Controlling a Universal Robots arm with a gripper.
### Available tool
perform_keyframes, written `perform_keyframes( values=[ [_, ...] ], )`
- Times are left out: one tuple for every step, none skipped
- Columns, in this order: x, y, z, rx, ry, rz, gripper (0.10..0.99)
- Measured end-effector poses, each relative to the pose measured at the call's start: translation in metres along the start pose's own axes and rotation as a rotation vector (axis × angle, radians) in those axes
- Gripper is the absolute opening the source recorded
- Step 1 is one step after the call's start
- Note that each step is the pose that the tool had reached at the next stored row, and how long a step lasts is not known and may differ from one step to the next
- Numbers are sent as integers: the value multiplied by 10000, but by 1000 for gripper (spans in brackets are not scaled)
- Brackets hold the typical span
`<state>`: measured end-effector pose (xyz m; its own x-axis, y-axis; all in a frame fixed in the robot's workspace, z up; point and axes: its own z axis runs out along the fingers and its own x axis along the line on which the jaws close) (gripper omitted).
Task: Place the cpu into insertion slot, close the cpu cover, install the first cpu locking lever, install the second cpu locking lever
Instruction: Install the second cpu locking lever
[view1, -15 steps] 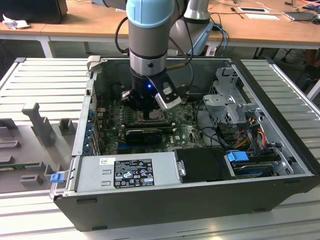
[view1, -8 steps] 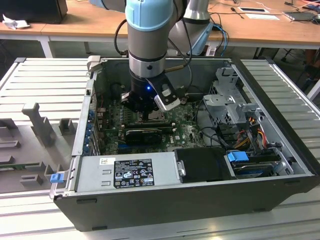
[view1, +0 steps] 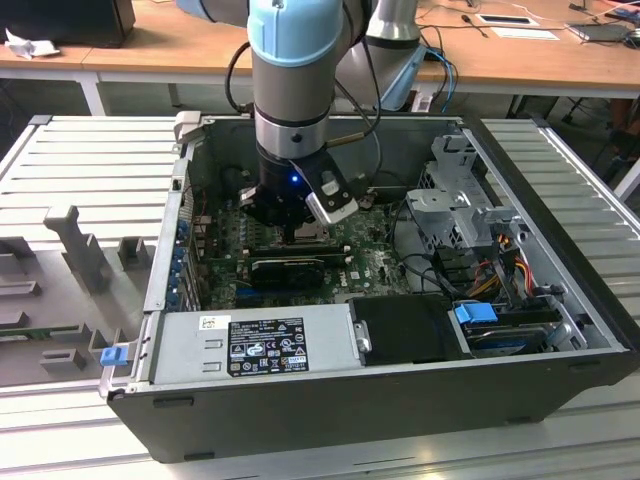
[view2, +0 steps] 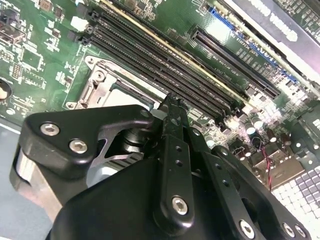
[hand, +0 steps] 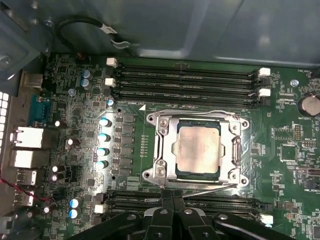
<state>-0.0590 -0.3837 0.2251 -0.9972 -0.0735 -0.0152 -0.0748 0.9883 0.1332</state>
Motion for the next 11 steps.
perform_keyframes(
  values=[
    [6, -5, 9, -41, 8, -79, 106],
    [20, -11, 18, -141, 13, -172, 106],
    [32, -13, 22, -215, 13, -215, 106],
    [36, -13, 25, -246, 12, -227, 106],
    [38, -13, 28, -264, 9, -228, 106],
    [42, -12, 28, -273, 9, -227, 106],
    [46, -13, 29, -282, 9, -227, 106],
    [50, -12, 31, -292, 7, -227, 106],
    [54, -12, 31, -298, 7, -227, 106],
    [58, -12, 33, -303, 6, -227, 106],
    [64, -12, 34, -310, 6, -228, 106]
  ],
)
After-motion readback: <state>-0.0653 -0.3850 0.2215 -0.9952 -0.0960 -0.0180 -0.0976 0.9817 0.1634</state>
